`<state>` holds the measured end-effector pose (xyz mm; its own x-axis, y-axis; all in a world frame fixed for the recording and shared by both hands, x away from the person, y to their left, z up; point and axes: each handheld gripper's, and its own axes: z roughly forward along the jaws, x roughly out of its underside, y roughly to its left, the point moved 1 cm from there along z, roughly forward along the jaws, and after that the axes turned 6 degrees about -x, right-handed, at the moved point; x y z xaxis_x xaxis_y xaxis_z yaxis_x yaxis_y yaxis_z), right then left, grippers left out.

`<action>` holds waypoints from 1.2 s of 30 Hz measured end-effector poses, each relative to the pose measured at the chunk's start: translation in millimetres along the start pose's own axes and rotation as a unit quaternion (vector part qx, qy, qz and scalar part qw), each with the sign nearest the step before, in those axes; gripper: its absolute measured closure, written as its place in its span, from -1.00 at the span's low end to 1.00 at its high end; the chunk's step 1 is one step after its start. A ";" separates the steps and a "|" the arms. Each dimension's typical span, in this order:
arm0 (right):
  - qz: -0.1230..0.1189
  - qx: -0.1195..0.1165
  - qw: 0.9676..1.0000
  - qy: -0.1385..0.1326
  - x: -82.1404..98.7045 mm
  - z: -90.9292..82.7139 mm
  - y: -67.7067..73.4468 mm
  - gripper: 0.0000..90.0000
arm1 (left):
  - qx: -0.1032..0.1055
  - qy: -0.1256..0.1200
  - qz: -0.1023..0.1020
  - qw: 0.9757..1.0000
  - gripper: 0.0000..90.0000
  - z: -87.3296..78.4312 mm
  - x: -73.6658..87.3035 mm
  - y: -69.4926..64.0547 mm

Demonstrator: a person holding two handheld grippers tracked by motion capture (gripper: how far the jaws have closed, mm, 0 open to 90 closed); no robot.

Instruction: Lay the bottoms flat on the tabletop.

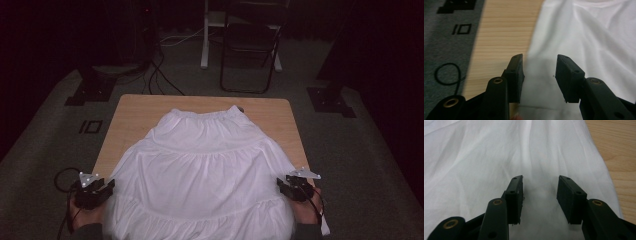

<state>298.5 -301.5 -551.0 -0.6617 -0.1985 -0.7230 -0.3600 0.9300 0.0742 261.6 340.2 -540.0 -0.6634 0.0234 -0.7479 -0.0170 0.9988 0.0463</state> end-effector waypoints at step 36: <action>0.049 0.065 0.997 -0.015 37.6 -60.4 -24.1 0.30 | 0.036 0.034 -0.003 0.999 0.10 -34.4 39.7 13.0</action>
<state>242.5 -350.0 -538.4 -0.6683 -0.0973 -0.7375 -0.2055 0.9770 0.0573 209.3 352.7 -546.4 -0.7123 0.0169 -0.7017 0.0307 0.9995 -0.0071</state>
